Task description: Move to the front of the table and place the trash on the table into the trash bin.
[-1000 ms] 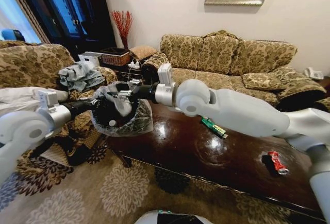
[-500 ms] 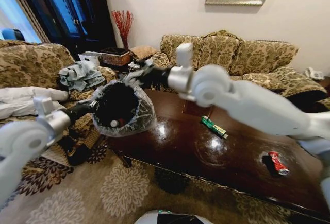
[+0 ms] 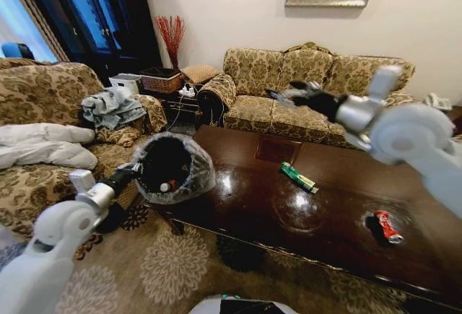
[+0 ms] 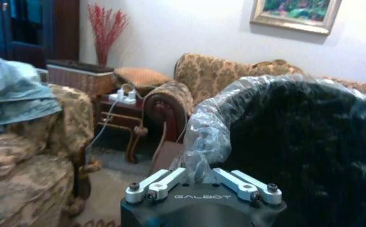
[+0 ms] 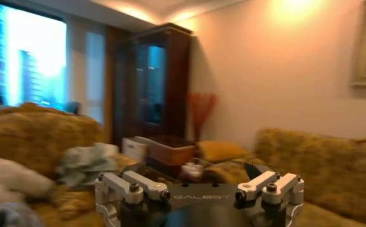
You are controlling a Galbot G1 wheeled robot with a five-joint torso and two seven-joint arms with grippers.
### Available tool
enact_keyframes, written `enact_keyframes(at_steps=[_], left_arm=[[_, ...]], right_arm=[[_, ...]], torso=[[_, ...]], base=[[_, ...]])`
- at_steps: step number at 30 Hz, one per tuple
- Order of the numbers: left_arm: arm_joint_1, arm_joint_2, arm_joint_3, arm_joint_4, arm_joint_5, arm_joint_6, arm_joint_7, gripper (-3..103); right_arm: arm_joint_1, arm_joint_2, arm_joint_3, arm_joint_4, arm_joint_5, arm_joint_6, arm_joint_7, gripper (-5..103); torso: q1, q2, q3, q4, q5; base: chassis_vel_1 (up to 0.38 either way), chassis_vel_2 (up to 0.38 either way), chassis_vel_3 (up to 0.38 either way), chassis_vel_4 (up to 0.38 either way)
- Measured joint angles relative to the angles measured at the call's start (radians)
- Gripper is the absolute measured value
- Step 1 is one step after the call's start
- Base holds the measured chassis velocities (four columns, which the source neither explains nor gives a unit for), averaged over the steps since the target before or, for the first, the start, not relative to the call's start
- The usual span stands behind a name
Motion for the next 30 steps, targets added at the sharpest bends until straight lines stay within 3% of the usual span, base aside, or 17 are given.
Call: enact_keyframes(at_steps=[7,9,10,13,14,17,18,20,21,26,30], left_arm=[[-0.147,0.047,0.103,0.057,-0.037,0.003,-0.025,2],[-0.198,0.081,0.116,0.071,-0.056,0.02,-0.026,2],[-0.198,0.081,0.116,0.071,-0.056,0.02,-0.026,2],[-0.216,0.124,0.11,0.073,-0.071,0.048,-0.018,2],[-0.216,0.124,0.11,0.073,-0.071,0.048,-0.018,2],[-0.193,0.148,0.087,0.05,-0.077,0.057,-0.006,2],[-0.193,0.148,0.087,0.05,-0.077,0.057,-0.006,2],[-0.182,0.151,0.08,0.027,-0.078,0.058,-0.007,2],[-0.182,0.151,0.08,0.027,-0.078,0.058,-0.007,2],[-0.188,0.122,0.123,-0.004,-0.057,0.029,-0.028,2],[-0.196,0.092,0.158,-0.009,-0.037,0.019,-0.039,2]], right_arm=[[-0.093,0.0,0.123,0.034,0.002,-0.111,0.138,100],[-0.215,0.003,0.247,0.041,0.005,-0.214,0.154,100],[-0.215,0.003,0.247,0.041,0.005,-0.214,0.154,100],[-0.454,0.034,0.468,0.025,-0.084,-0.241,0.137,100],[-0.454,0.034,0.468,0.025,-0.084,-0.241,0.137,100],[-0.787,0.11,0.696,-0.035,-0.366,-0.151,-0.063,100],[-0.787,0.11,0.696,-0.035,-0.366,-0.151,-0.063,100],[-0.932,0.187,0.778,-0.044,-0.506,-0.074,-0.135,100],[-0.932,0.187,0.778,-0.044,-0.506,-0.074,-0.135,100],[-1.173,0.369,0.877,0.028,-0.746,0.013,-0.224,100],[-1.258,0.444,0.898,0.072,-0.817,0.047,-0.24,100]], torso=[[0.001,0.0,0.0,-0.0001,0.0002],[0.0,0.0,0.0,-0.0003,0.0001],[0.0,0.0,0.0,-0.0003,0.0001],[0.0,0.0,0.0,-0.0002,-0.0001],[0.0,0.0,0.0,-0.0002,-0.0001],[0.0,0.0,0.0,0.0,0.0007],[0.0,0.0,0.0,0.0,0.0007],[0.0,0.0,0.0,-0.0003,0.0007],[0.0,0.0,0.0,-0.0003,0.0007],[0.0,0.0,0.0,-0.0003,0.0005],[0.0,0.0,0.0,-0.0003,0.0005]], base=[[0.0,0.0,0.0,0.0],[0.0,0.0,0.0,0.0],[0.0,0.0,0.0,0.0],[0.0,0.0,0.0,0.0],[0.0,0.0,0.0,0.0],[0.0,0.0,0.0,0.0],[0.0,0.0,0.0,0.0],[0.0,0.0,0.0,0.0],[0.0,0.0,0.0,0.0],[0.0,0.0,0.0,0.0],[0.0,0.0,0.0,0.0]])
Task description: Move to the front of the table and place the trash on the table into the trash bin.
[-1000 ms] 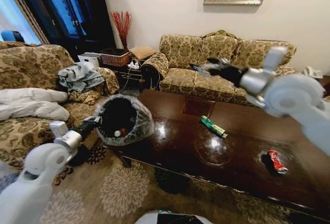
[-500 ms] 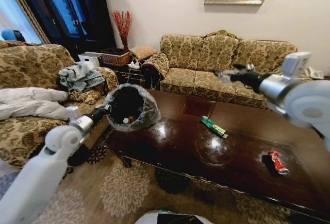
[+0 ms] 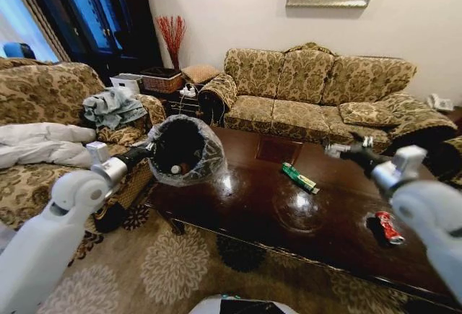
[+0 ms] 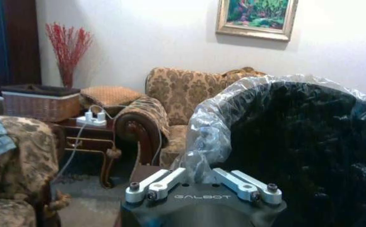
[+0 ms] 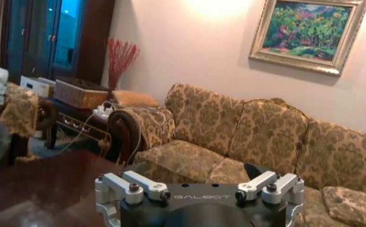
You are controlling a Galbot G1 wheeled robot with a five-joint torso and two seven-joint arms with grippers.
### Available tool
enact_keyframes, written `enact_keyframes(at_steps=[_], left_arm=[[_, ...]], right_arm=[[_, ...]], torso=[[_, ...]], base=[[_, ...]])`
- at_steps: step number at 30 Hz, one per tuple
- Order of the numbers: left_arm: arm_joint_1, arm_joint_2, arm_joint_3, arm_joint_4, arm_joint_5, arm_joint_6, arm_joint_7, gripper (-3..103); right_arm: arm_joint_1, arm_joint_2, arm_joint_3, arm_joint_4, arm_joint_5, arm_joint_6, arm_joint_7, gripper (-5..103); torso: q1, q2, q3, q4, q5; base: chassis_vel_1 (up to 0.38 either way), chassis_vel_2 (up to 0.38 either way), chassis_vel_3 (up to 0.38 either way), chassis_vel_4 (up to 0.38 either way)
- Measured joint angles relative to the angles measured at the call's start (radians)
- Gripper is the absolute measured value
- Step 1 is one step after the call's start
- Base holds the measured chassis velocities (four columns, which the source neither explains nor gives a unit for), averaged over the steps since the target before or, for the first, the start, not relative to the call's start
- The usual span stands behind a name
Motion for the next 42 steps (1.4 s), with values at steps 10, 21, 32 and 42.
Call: enact_keyframes(at_steps=[10,21,32,42], left_arm=[[0.026,-0.03,0.002,-0.032,0.027,-0.005,0.005,2],[0.142,-0.031,-0.093,-0.11,0.035,-0.005,0.038,2],[0.212,-0.044,-0.159,-0.167,0.039,-0.009,0.051,2],[0.243,-0.048,-0.211,-0.197,0.036,-0.01,0.061,2]], right_arm=[[-0.133,0.149,0.075,0.068,-0.08,0.025,-0.027,100],[-0.117,0.16,0.02,0.103,-0.098,0.01,-0.041,100],[-0.087,0.161,-0.031,0.067,-0.096,0.025,-0.028,100],[-0.056,0.149,-0.079,0.05,-0.103,0.037,-0.018,100]], torso=[[0.0,0.0,0.0,0.0001,-0.0001],[0.0,0.0,0.0,0.0003,-0.0006],[0.0,0.0,0.0,-0.0003,-0.0005],[0.0,0.0,0.0,-0.0003,0.0004]], base=[[0.0,0.0,0.0,0.0],[-0.036,-0.041,0.045,0.038],[-0.212,-0.215,0.221,0.211],[-0.211,-0.182,0.182,0.163]])
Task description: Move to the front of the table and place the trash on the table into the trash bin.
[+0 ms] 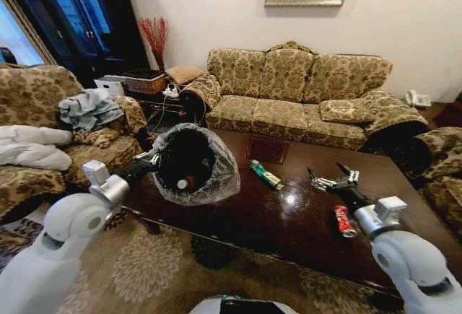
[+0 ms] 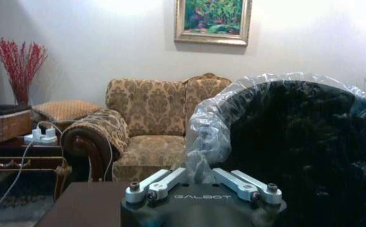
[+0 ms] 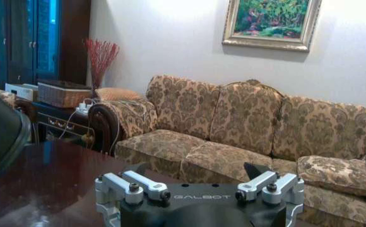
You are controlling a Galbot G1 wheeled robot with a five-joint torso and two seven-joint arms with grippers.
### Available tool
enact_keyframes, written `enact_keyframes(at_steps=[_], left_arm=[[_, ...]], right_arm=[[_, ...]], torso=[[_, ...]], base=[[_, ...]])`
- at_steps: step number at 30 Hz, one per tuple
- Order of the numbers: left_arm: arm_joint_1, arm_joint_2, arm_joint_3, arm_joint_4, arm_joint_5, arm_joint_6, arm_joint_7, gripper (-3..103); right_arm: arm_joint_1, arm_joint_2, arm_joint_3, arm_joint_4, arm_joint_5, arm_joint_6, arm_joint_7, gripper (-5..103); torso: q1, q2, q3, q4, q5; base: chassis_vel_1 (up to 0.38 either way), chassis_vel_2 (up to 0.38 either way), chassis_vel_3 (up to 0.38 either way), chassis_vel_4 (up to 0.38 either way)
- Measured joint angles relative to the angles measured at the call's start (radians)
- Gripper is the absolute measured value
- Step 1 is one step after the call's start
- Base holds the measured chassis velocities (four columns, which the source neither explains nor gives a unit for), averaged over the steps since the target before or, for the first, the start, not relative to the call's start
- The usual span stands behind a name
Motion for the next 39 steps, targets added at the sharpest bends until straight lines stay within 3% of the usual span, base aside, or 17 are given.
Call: enact_keyframes(at_steps=[7,11,14,17,20,22,23,26,29,39], left_arm=[[0.01,0.003,-0.022,-0.01,-0.001,-0.001,0.001,2],[0.014,0.002,-0.023,-0.02,-0.002,-0.001,0.0,2],[0.015,0.002,-0.023,-0.024,-0.002,-0.001,-0.001,2],[0.015,0.003,-0.03,-0.031,-0.013,0.0,-0.012,2],[0.027,0.005,-0.049,-0.039,-0.024,0.001,-0.023,2],[0.05,0.009,-0.073,-0.052,-0.026,0.001,-0.026,2],[0.05,0.009,-0.073,-0.052,-0.026,0.001,-0.026,2],[0.069,0.006,-0.088,-0.066,-0.027,-0.002,-0.042,2],[0.08,0.0,-0.091,-0.074,-0.027,-0.007,-0.046,2],[0.086,0.004,-0.103,-0.081,-0.034,-0.008,-0.069,2]], right_arm=[[0.018,-0.004,-0.044,-0.007,-0.011,0.009,0.008,100],[0.021,-0.005,-0.062,-0.014,-0.015,0.01,0.025,100],[0.041,-0.017,-0.09,-0.039,-0.008,-0.029,0.04,100],[0.117,-0.066,-0.198,-0.13,0.041,-0.116,0.07,100],[0.232,-0.097,-0.328,-0.252,0.046,-0.107,0.076,100],[0.346,-0.099,-0.426,-0.357,0.053,-0.104,0.033,100],[0.346,-0.099,-0.426,-0.357,0.053,-0.104,0.033,100],[0.468,-0.081,-0.538,-0.483,0.044,-0.106,-0.054,100],[0.537,-0.051,-0.603,-0.574,0.045,-0.107,-0.091,100],[0.701,0.078,-0.732,-0.834,-0.019,-0.022,-0.15,100]], torso=[[0.0,0.0,0.0,0.0013,-0.0012],[0.0,0.0,0.0,0.0004,-0.0008],[0.001,0.0,0.0,0.0,-0.0006],[0.001,0.0,0.0,-0.0005,-0.0005],[0.0,0.0,0.0,0.0003,-0.0003],[0.0,0.0,0.0,0.0012,-0.0005],[0.0,0.0,0.0,0.0012,-0.0005],[0.0,0.0,0.0,0.0008,-0.0009],[0.0,0.0,0.0,0.0003,-0.0006],[0.0,0.0,0.0,0.0007,-0.0009]], base=[[-0.083,0.087,0.097,-0.054],[-0.112,0.13,0.125,-0.09],[-0.126,0.026,0.096,-0.074],[-0.092,0.0,0.044,-0.034],[0.0,0.0,0.0,0.0],[0.0,0.0,0.0,0.0],[0.0,0.0,0.0,0.0],[0.0,0.0,0.0,0.0],[0.0,0.0,0.0,0.0],[0.0,0.0,0.0,0.0]])
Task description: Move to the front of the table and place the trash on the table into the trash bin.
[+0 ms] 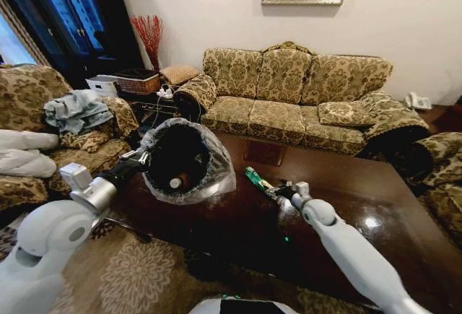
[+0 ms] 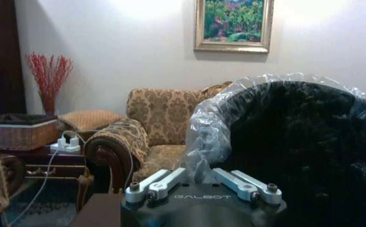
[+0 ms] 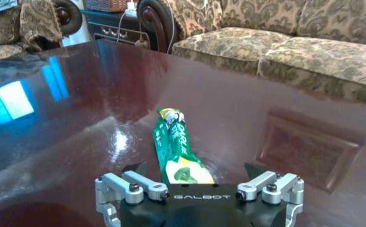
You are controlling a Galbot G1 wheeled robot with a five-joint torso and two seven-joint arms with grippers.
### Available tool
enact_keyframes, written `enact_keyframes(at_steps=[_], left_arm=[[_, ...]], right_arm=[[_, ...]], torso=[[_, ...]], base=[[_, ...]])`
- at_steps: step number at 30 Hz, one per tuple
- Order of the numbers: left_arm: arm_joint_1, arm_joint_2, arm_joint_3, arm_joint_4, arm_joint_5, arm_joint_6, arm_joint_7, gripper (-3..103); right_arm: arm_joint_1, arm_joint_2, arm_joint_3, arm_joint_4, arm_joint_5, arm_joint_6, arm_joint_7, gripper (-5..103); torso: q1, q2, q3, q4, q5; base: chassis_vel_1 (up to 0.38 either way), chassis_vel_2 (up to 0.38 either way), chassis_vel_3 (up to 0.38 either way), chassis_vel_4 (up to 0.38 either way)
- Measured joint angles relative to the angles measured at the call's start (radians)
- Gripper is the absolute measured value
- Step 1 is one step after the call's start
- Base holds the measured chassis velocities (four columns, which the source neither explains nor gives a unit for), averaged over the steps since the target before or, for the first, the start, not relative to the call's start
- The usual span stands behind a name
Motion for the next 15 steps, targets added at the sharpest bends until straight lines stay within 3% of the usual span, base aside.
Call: enact_keyframes(at_steps=[12,15], left_arm=[[-0.001,0.019,-0.001,-0.009,-0.001,0.0,0.01,2],[0.002,0.017,-0.001,-0.012,0.0,0.0,0.007,2]], right_arm=[[0.06,0.056,-0.033,-0.118,-0.015,0.029,-0.033,103],[0.051,0.061,-0.033,-0.13,-0.023,0.037,-0.038,97]], torso=[[0.0,0.0,0.0,-0.0004,0.0],[0.0,0.0,0.0,-0.0004,0.0004]], base=[[0.0,0.0,0.0,0.0],[0.0,0.0,0.0,0.0]])
